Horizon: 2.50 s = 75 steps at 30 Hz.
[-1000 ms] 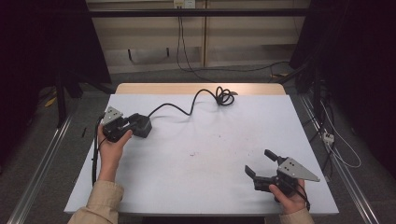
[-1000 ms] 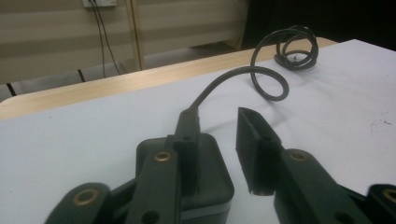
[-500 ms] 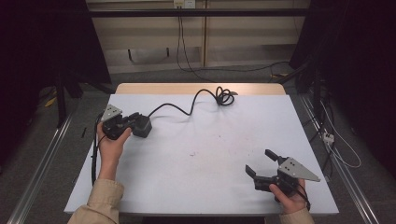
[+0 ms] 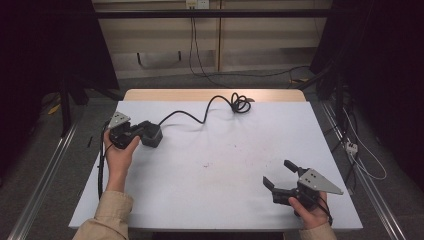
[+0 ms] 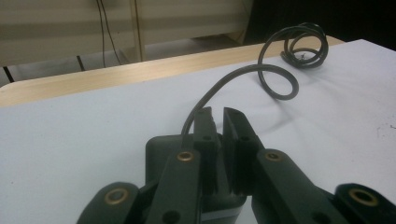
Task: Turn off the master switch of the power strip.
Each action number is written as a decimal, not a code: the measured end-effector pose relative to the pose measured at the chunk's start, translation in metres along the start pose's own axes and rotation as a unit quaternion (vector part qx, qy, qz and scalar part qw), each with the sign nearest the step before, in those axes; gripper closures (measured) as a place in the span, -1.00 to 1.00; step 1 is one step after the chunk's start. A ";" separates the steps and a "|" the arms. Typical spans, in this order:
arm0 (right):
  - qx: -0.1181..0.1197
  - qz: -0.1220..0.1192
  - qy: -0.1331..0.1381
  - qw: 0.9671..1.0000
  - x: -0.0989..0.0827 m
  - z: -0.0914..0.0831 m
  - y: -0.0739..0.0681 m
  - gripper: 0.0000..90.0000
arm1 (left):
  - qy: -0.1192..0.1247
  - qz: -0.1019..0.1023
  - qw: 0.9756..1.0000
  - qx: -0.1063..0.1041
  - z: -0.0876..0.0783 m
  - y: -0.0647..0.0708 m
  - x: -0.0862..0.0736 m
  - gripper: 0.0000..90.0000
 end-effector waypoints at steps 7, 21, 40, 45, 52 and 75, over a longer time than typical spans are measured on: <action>-0.001 0.000 0.001 1.000 0.000 0.000 0.000 -0.85 | -0.003 0.004 1.000 0.005 0.000 -0.001 -0.001 0.97; 0.001 -0.001 0.000 1.000 0.000 0.000 0.000 -0.85 | -0.024 0.009 1.000 0.015 0.001 -0.003 -0.004 1.00; 0.002 0.000 0.001 1.000 0.000 0.000 0.000 -0.85 | -0.044 0.007 0.999 0.031 0.006 -0.006 -0.010 1.00; 0.002 0.000 0.001 1.000 0.000 0.000 0.000 -0.85 | -0.047 0.009 0.998 0.034 0.007 -0.007 -0.011 1.00; 0.003 -0.001 0.001 1.000 0.000 0.000 0.000 -0.85 | -0.048 0.007 0.998 0.036 0.006 -0.007 -0.011 1.00; 0.001 0.000 0.000 1.000 0.000 -0.001 0.000 -0.85 | -0.052 0.013 0.997 0.051 0.008 -0.001 -0.012 1.00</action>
Point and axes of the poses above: each handheld gripper's, and its own axes: z roughly forward along the jaws, x roughly out of its top, y roughly to its right, the point moved 1 cm from there along z, roughly forward along the jaws, and after that the axes turned 5 degrees about -z, right-handed, at the moved point
